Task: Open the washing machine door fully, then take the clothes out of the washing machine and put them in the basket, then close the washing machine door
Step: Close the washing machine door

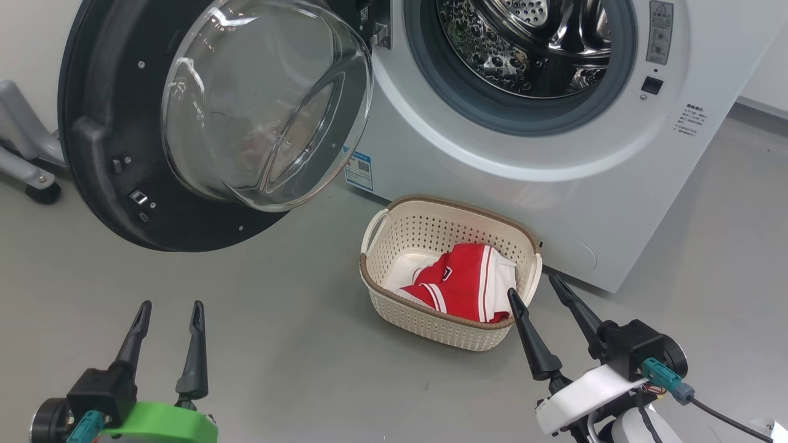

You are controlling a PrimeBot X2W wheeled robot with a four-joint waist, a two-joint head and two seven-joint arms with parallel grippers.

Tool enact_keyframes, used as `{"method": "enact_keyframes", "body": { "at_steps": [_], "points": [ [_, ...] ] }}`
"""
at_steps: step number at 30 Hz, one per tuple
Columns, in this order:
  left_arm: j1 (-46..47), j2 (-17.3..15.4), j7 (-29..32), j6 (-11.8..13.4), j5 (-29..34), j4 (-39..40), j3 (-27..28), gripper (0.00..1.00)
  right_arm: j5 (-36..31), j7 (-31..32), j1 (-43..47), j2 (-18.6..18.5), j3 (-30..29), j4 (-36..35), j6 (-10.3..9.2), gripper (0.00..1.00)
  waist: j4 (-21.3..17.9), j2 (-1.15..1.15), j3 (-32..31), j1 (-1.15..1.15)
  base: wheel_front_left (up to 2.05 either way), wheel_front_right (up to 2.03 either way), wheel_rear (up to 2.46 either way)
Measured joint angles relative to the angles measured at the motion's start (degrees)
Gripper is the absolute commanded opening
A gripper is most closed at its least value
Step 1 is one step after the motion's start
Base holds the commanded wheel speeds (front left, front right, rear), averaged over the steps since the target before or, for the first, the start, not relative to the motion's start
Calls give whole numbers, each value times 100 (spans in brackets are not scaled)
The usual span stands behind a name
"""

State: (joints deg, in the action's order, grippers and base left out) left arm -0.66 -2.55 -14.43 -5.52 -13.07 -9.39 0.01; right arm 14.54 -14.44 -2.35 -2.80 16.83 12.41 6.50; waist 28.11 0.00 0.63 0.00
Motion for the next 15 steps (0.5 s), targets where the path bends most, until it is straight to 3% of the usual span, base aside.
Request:
{"method": "enact_keyframes", "body": {
  "at_steps": [15],
  "points": [
    [-61, 0, 0, 0, 5, 7, 10, 100, 8, 0, 0, 1, -1, 2, 1, 100, -13, 0, -36, 0, 0, 0, 0]
  ]
}}
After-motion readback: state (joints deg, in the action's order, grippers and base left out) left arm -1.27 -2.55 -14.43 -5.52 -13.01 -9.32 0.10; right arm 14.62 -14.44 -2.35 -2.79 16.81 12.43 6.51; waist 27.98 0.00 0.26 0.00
